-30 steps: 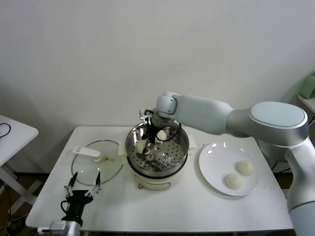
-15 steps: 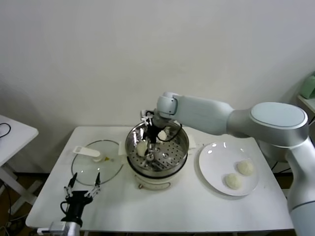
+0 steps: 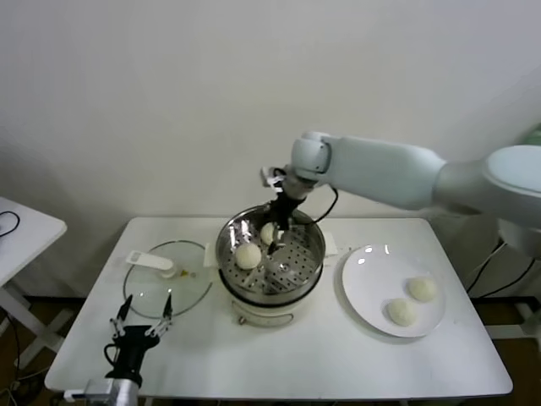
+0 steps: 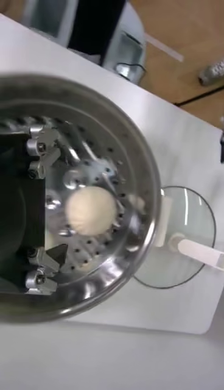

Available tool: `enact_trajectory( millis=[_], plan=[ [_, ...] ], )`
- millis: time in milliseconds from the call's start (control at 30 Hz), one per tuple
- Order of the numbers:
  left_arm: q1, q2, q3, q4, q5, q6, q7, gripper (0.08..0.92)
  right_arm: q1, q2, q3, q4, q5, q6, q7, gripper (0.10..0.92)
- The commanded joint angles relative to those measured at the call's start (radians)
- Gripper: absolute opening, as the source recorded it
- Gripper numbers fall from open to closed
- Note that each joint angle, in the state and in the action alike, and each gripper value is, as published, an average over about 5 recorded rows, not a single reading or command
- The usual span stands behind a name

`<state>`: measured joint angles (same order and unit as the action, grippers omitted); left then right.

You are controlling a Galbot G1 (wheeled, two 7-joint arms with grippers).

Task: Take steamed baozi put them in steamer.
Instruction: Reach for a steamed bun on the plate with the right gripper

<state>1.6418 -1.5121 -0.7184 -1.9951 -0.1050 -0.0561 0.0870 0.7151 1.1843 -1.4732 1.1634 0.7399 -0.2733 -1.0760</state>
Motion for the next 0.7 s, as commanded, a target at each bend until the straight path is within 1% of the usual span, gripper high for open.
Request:
enact_trajectory(
  millis=[33,100,300,400,533,700],
  plan=[
    [-0.016,-0.002,0.011,-0.004,-0.007,0.012,-0.039,0.823,0.159,-0.282,-0.056,0.181,-0.117,0.051,-0.089,0.823],
    [-0.022,-0.001,0.012,-0.006,-0.009,0.016,-0.033,0.823,0.128,-0.361,-0.022,0.209,-0.168,0.049,-0.092,0.823],
    [-0.019,0.020,0.004,-0.008,-0.019,-0.001,0.030,0.823,-0.061,-0.582,0.142,0.252,-0.330,0.052,-0.098,0.823],
    [-0.017,0.020,0.002,-0.017,-0.021,0.003,0.031,0.823,-0.143,-0.659,0.188,0.274,-0.396,0.064,-0.112,0.823],
    [-0.012,0.016,0.002,-0.017,-0.022,0.006,0.018,0.823,-0.299,-0.735,0.297,0.285,-0.441,0.061,-0.109,0.823],
    [0.003,0.012,0.002,-0.021,-0.019,0.006,0.016,0.823,-0.510,-0.768,0.444,0.260,-0.544,0.074,-0.109,0.823]
  ],
)
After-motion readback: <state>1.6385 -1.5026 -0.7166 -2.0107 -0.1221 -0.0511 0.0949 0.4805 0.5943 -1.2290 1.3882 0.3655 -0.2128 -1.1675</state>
